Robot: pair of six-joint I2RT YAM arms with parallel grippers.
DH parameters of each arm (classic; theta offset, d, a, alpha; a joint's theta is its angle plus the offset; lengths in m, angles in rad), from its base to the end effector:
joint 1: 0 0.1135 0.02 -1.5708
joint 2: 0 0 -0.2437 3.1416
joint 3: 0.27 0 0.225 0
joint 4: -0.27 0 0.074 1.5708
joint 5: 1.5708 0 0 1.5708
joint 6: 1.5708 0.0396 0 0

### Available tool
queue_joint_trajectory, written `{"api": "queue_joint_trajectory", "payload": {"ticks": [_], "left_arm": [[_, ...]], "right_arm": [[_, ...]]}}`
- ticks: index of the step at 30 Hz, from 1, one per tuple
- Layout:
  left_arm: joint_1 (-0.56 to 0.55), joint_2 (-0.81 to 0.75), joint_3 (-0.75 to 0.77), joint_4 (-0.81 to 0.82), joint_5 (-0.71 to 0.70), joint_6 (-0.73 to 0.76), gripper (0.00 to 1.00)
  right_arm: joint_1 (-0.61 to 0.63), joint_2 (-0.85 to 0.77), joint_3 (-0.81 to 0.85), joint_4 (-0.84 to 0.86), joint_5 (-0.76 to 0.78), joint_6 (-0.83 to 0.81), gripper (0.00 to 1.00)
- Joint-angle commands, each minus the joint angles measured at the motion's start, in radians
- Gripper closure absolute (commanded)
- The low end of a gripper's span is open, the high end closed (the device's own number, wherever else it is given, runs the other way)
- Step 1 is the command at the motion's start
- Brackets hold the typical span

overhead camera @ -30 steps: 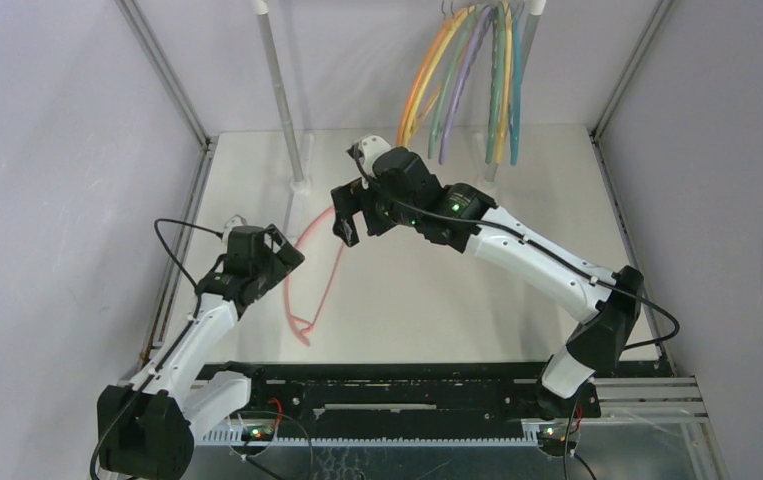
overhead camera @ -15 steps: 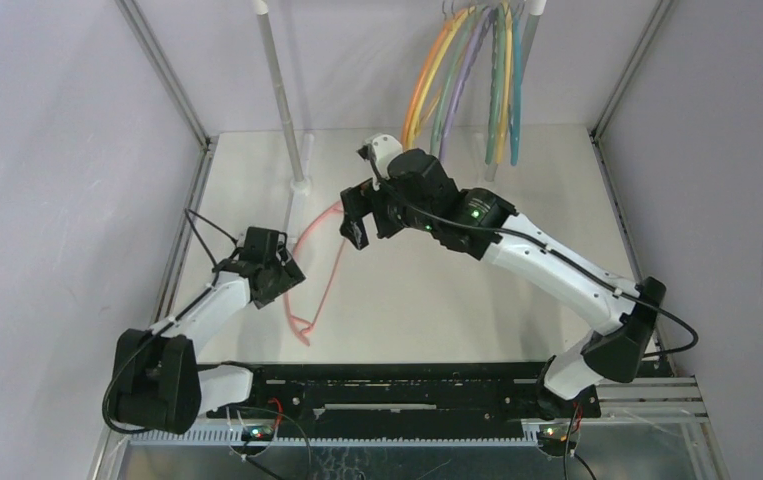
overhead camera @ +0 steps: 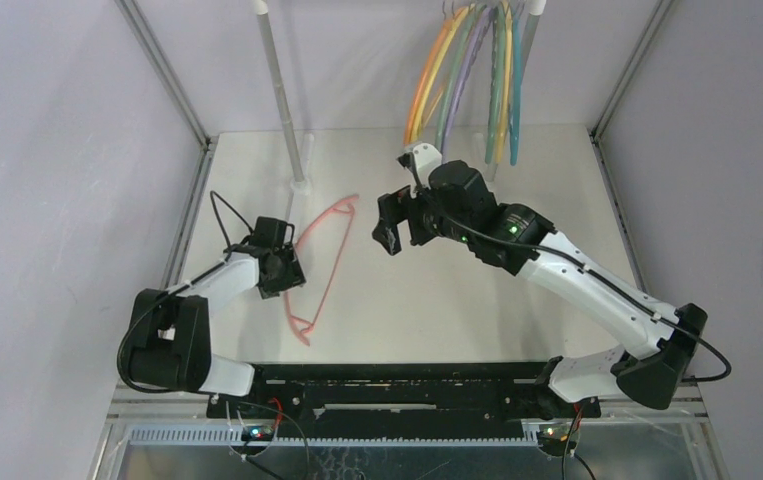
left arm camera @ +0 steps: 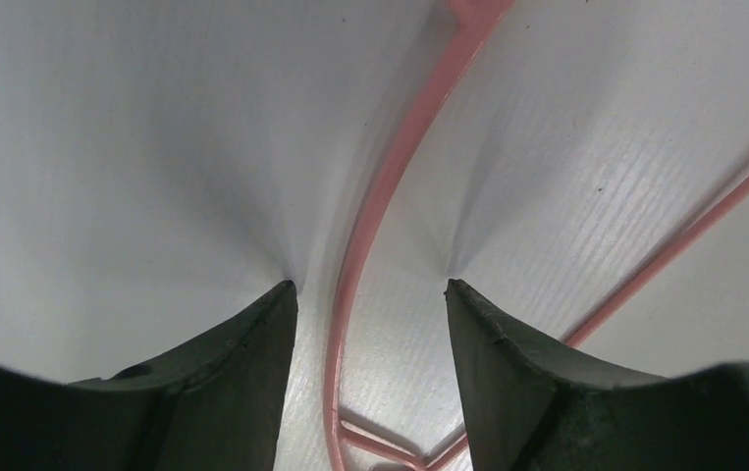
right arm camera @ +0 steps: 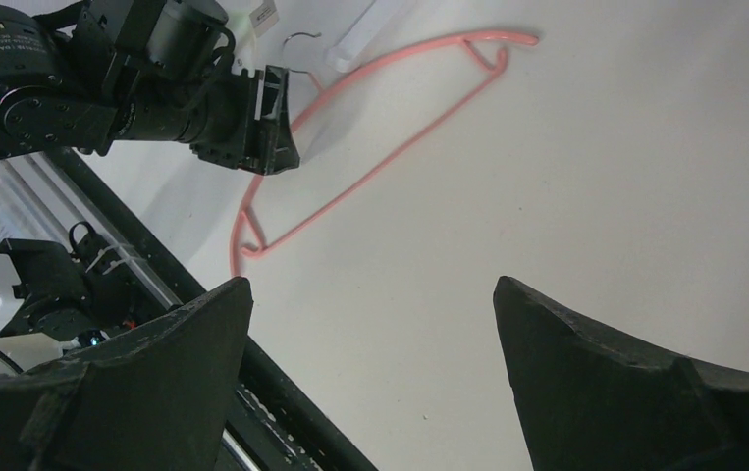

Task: Organize the hangers

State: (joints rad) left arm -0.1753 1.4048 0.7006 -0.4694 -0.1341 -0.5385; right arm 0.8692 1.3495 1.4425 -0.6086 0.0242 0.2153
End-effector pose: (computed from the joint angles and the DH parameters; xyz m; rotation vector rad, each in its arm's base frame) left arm 0.2251 -0.0345 0.1548 -0.5280 2.6720 -0.0201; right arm 0.1787 0.2099 0.3751 -0.6758 2.0402 0.6240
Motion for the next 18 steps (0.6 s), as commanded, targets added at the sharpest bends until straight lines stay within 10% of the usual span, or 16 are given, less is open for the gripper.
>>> {"api": "queue_joint_trajectory", "payload": {"ticks": [1,6,18], "left_arm": [[0.006,0.022,0.008,0.032,0.025,0.052,0.42],[0.007,0.041,0.024,0.018,0.03,0.086,0.92],[-0.002,-0.041,0.09,-0.039,-0.005,0.137,1.0]], "right_arm": [[-0.015,-0.072,-0.019,0.038,0.013,0.011,0.0],[-0.03,-0.111,-0.063,0.033,0.016,0.031,0.0],[-0.042,-0.105,-0.078,0.042,-0.015,0.026,0.0]]}}
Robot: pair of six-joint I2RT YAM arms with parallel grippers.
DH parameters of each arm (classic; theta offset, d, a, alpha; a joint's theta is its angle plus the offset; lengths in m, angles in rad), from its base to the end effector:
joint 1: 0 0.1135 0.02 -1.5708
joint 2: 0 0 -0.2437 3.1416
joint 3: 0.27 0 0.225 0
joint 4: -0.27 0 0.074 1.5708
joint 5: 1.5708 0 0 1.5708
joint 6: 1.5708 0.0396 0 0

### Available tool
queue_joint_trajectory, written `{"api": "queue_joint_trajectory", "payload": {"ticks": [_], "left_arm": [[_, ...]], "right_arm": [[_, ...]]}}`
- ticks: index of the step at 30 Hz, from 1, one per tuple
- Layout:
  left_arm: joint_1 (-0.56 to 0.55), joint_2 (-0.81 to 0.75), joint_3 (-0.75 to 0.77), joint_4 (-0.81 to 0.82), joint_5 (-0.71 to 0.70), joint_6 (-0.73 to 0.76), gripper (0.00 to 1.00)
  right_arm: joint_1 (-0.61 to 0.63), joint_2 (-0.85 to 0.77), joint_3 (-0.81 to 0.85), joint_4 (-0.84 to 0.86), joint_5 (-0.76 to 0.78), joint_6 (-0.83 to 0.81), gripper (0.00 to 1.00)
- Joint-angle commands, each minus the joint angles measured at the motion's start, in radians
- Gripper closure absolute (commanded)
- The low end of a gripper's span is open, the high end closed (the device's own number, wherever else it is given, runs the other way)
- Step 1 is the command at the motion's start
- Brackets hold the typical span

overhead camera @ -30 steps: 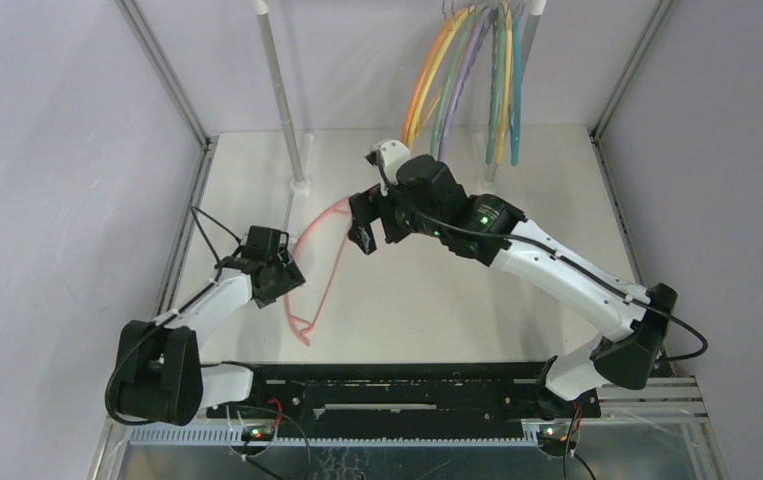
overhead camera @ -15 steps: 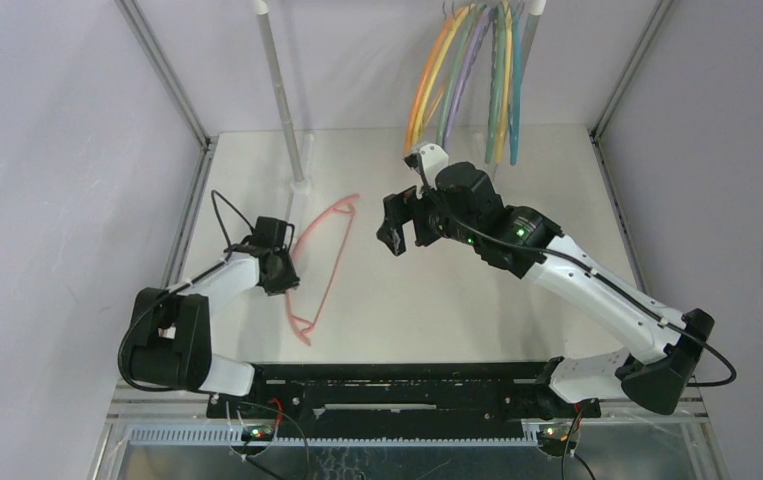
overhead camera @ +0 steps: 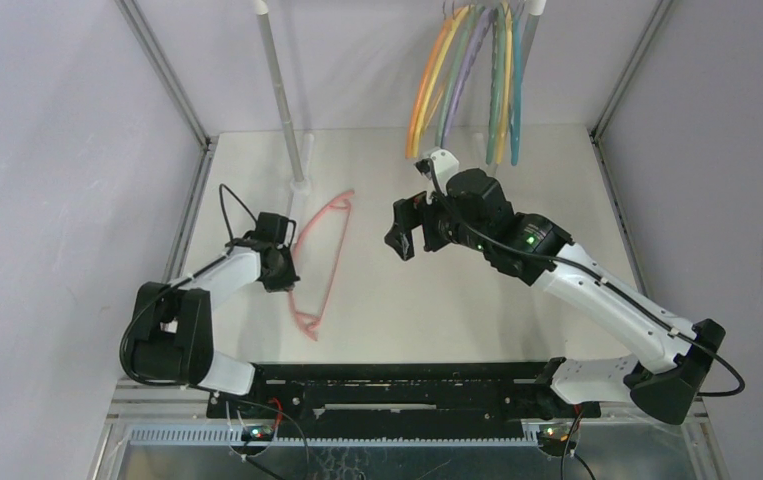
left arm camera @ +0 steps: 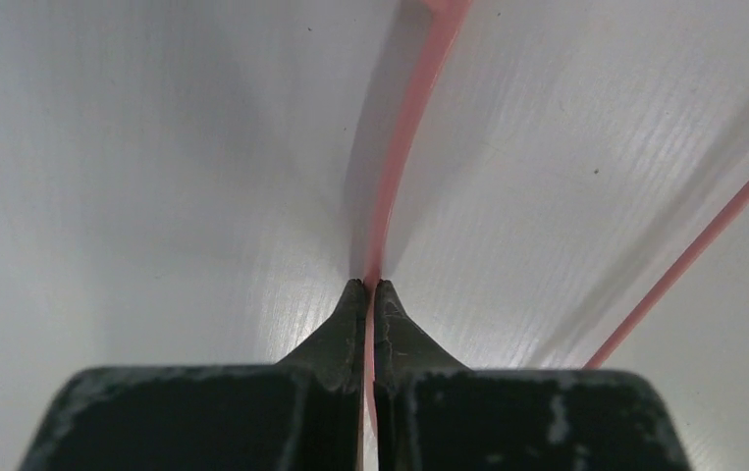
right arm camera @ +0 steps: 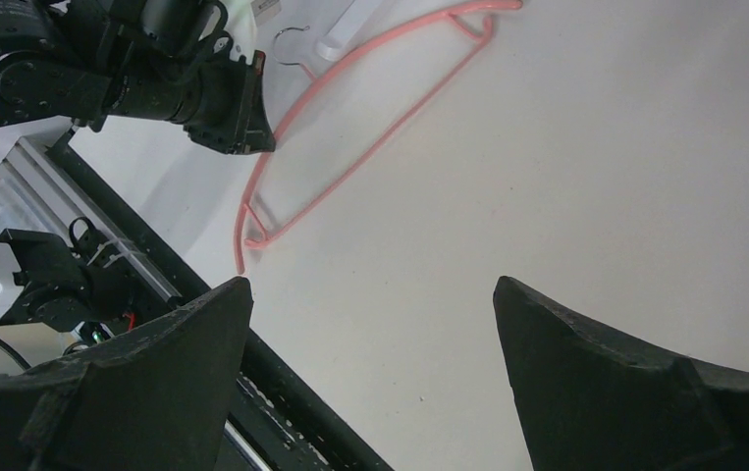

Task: Organize the hangers

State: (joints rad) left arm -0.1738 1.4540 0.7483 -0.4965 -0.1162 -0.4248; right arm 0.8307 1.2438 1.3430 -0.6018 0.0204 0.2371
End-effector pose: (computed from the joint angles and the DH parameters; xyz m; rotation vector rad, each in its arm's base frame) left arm 0.2336 -0.0364 0.1549 -0.3746 2.7303 0.0017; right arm 0.1699 0.1849 0.3708 -0.6121 2.0456 0.6239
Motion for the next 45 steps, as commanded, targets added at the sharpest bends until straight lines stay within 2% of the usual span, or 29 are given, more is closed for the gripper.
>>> {"api": "queue_joint_trajectory", "payload": {"ticks": [1,7,14,22,27,30,34,45], "left_arm": [[-0.004,-0.116,0.062,-0.026,-0.026,0.025,1.0],[-0.048,-0.242,0.153,-0.06,-0.024,0.015,1.0],[-0.102,-0.312,0.173,-0.045,-0.026,-0.021,1.0],[-0.128,-0.292,0.127,0.016,-0.007,-0.046,1.0],[-0.134,-0.285,0.084,0.047,-0.002,-0.062,1.0],[-0.133,-0.283,0.07,0.061,0.005,-0.072,1.0],[-0.134,-0.272,0.065,0.065,0.017,-0.075,1.0],[-0.134,-0.247,0.065,0.079,0.046,-0.072,1.0]], "right_arm": [[-0.006,0.008,0.024,0.035,-0.019,0.008,0.0],[-0.057,0.085,0.046,0.049,-0.222,0.042,0.0],[-0.025,0.164,0.142,0.074,-0.278,0.054,0.0],[0.038,0.332,0.341,0.033,-0.349,0.019,0.0],[0.005,0.409,0.322,0.055,-0.408,0.086,0.0],[-0.026,0.453,0.257,0.063,-0.449,0.122,0.0],[-0.086,0.5,0.111,0.231,-0.577,0.298,0.0],[-0.087,0.66,0.128,0.373,-0.562,0.525,0.0]]}}
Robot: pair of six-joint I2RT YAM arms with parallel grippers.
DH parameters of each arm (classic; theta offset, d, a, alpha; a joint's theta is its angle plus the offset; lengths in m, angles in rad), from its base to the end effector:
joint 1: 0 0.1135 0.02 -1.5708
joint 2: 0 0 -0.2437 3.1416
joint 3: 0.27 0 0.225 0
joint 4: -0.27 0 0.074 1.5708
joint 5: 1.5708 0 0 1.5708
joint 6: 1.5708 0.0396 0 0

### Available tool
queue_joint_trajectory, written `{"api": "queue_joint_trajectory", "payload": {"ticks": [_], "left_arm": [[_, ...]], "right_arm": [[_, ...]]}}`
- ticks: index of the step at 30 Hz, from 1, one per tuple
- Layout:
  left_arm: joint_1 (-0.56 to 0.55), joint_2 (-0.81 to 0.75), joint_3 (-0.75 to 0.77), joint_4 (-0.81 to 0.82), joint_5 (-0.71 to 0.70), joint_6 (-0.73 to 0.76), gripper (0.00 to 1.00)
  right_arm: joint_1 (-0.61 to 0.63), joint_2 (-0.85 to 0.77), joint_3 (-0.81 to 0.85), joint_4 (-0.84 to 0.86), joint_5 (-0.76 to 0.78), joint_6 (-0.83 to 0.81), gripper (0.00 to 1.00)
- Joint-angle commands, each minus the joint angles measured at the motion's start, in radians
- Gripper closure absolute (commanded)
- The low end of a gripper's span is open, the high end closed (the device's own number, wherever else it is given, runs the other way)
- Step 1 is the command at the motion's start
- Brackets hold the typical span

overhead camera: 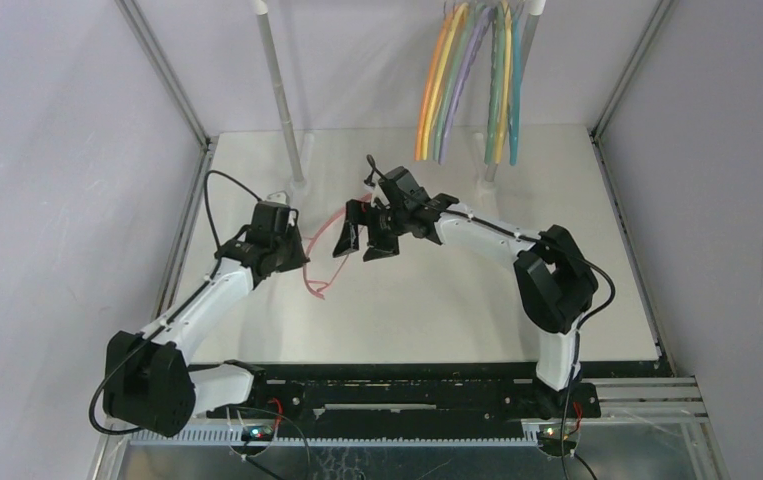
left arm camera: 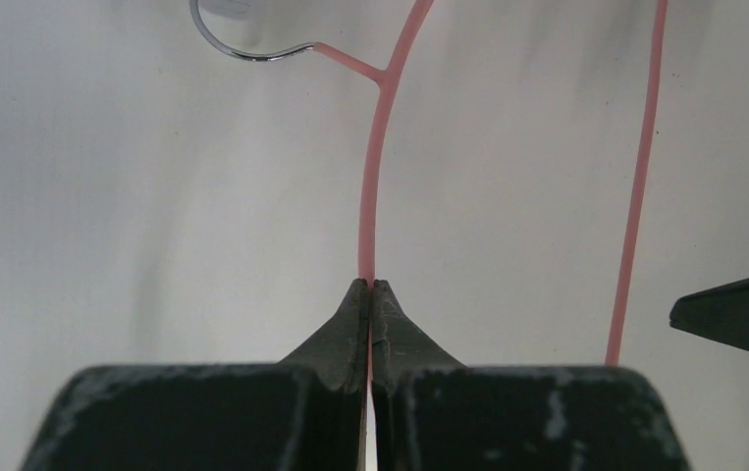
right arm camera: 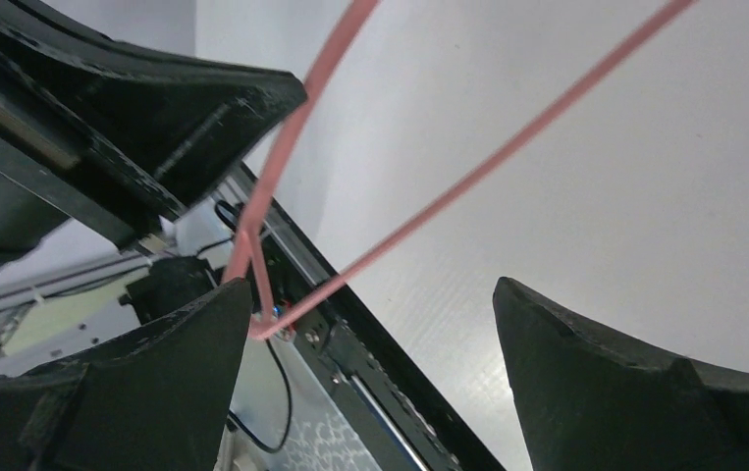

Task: Organize the hangers

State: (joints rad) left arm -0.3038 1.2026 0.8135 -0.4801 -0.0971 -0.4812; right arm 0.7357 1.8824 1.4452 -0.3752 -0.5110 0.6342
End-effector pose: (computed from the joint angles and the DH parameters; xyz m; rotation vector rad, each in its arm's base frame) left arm 0.2196 -0.0648 0.2275 -0.2602 2.4344 -0.2327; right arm 0.2770 0.2769 0.2292 -0.4042 2.5960 1.1874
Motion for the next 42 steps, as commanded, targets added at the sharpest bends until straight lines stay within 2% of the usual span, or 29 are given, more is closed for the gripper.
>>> {"api": "queue_joint_trajectory", "payload": {"ticks": [1,7,9,11,14,16,18,19,27,28,30,31,32,33,37,42], "left_arm": [[-0.004,0.009,-0.002,0.065,0.03,-0.018,1.0],[-0.004,0.025,-0.007,0.077,0.04,-0.018,1.0],[-0.003,0.032,-0.006,0.079,0.042,-0.019,1.0],[-0.004,0.04,-0.004,0.084,0.044,-0.019,1.0],[-0.004,0.053,-0.002,0.091,0.047,-0.024,1.0],[-0.004,0.06,-0.003,0.099,0.046,-0.03,1.0],[-0.004,0.069,-0.003,0.108,0.048,-0.036,1.0],[-0.004,0.073,-0.005,0.112,0.051,-0.04,1.0],[-0.004,0.033,-0.052,0.125,0.05,-0.112,1.0],[-0.003,0.019,-0.063,0.122,0.053,-0.128,0.95],[-0.003,-0.007,-0.084,0.109,0.06,-0.16,0.71],[-0.003,-0.024,-0.094,0.101,0.068,-0.177,0.54],[-0.004,-0.048,-0.103,0.093,0.067,-0.184,0.34],[-0.003,-0.08,-0.114,0.085,0.064,-0.216,0.24],[0.003,-0.208,-0.151,0.054,0.027,-0.262,0.14],[0.025,-0.213,-0.221,0.141,0.092,-0.305,0.14]], "right_arm": [[0.008,0.035,0.025,0.165,-0.034,0.153,0.0],[0.029,0.085,0.009,0.201,-0.013,0.214,0.02],[0.031,0.096,-0.011,0.224,-0.015,0.24,0.06],[0.03,0.111,-0.03,0.265,-0.028,0.273,0.14],[0.027,0.133,-0.034,0.338,-0.047,0.311,0.35],[0.024,0.14,-0.034,0.39,-0.057,0.329,0.54],[0.019,0.144,-0.034,0.426,-0.059,0.35,0.88],[0.017,0.142,-0.034,0.438,-0.052,0.353,0.99],[0.002,0.108,-0.028,0.447,-0.005,0.324,1.0],[0.002,0.106,-0.026,0.446,-0.004,0.321,1.0],[0.004,0.104,-0.027,0.441,-0.004,0.322,1.0],[0.005,0.104,-0.027,0.44,-0.003,0.32,1.0],[0.006,0.103,-0.026,0.436,-0.001,0.317,1.0],[0.007,0.101,-0.026,0.435,0.001,0.315,1.0],[0.007,0.104,-0.022,0.42,-0.003,0.302,1.0],[-0.001,0.087,-0.023,0.429,-0.057,0.356,1.0]]}}
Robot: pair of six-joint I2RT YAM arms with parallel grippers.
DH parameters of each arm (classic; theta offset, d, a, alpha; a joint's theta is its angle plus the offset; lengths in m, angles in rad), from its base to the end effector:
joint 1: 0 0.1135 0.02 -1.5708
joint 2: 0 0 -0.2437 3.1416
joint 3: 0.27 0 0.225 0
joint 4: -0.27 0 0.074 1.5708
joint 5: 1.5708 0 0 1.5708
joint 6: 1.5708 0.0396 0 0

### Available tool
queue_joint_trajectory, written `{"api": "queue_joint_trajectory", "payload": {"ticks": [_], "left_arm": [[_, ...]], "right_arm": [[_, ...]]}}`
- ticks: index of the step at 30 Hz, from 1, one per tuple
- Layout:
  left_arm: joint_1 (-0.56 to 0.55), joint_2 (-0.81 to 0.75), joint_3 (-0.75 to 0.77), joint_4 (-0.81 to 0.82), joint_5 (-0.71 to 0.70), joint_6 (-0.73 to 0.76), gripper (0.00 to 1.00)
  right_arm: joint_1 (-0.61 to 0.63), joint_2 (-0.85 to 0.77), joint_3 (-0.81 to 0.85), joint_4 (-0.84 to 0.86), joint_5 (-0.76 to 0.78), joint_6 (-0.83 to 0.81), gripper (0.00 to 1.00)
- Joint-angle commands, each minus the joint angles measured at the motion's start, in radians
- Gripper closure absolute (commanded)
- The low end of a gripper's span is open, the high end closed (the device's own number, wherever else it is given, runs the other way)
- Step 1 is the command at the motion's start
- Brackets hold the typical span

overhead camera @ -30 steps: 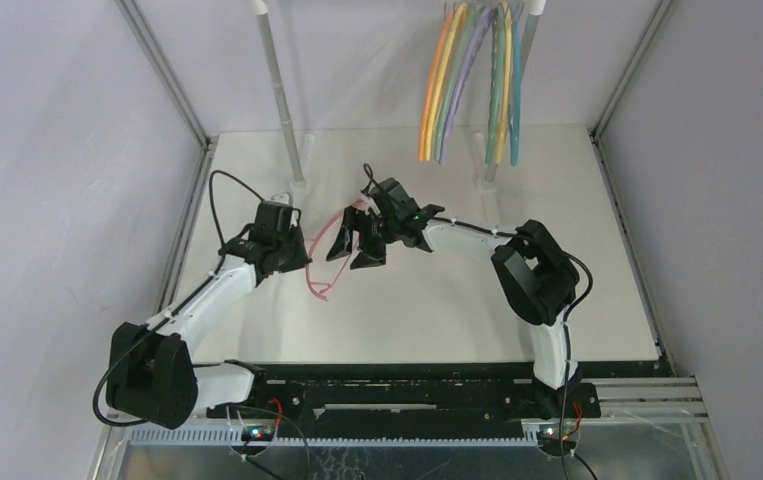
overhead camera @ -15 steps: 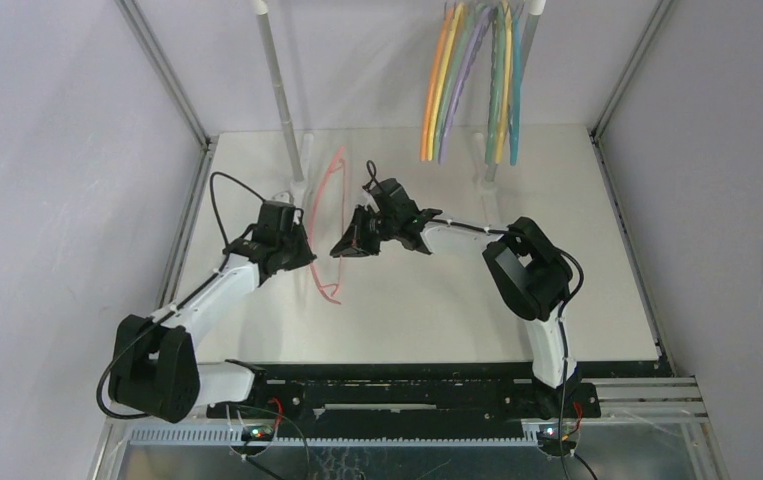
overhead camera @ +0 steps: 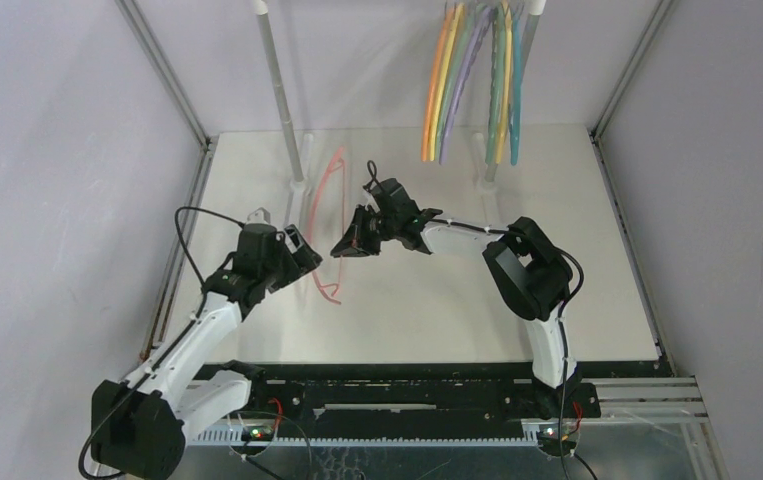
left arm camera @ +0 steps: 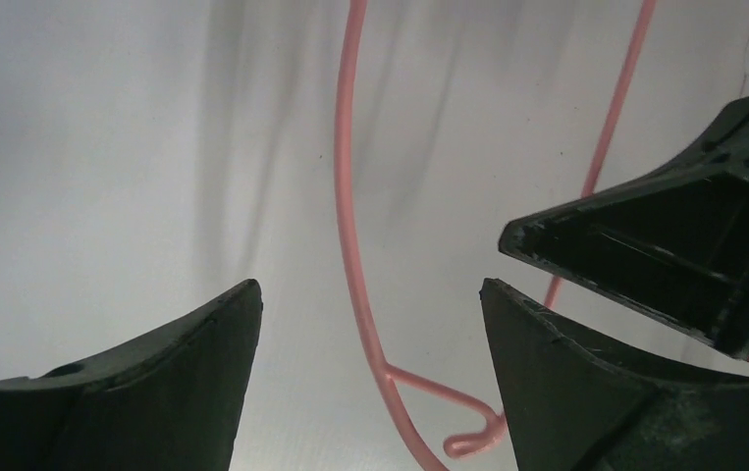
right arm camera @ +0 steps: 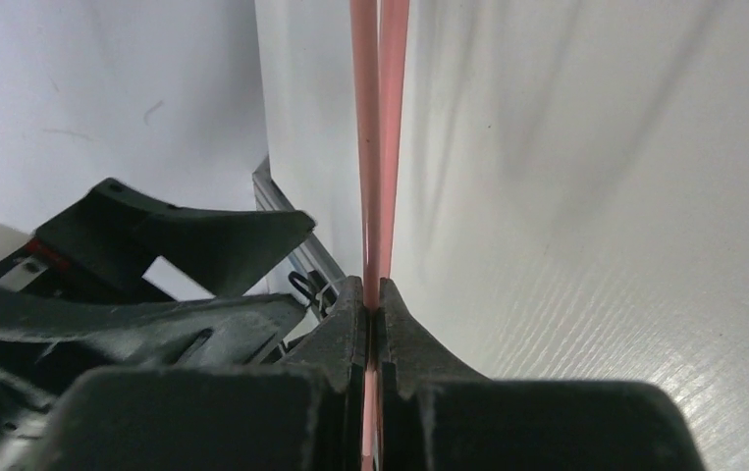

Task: Organize the hangers

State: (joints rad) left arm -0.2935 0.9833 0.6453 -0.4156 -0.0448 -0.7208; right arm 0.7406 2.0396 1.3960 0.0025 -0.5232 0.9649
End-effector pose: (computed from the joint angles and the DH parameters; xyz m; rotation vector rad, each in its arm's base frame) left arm 0.1845 -0.0539 0.2233 -0.5246 2.3095 -0.4516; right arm 0.3014 0.3023 0.1840 -0.0545 2.5588 1.4048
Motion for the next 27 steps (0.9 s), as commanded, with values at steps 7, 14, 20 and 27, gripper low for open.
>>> {"api": "queue_joint_trajectory", "payload": {"ticks": [7,14,20,27], "left_arm": [[0.015,0.04,-0.103,0.195,0.053,-0.118,0.14],[0.016,0.08,-0.2,0.423,0.088,-0.246,0.15],[0.015,0.128,-0.207,0.565,0.103,-0.324,0.16],[0.015,0.153,-0.122,0.58,0.115,-0.347,0.19]], "right_arm": [[-0.028,-0.137,0.035,0.1,-0.089,0.126,1.0],[-0.02,-0.157,0.033,0.1,-0.141,0.183,1.0],[-0.002,-0.169,0.022,0.104,-0.175,0.193,1.0],[0.012,-0.178,0.012,0.112,-0.193,0.203,1.0]]}}
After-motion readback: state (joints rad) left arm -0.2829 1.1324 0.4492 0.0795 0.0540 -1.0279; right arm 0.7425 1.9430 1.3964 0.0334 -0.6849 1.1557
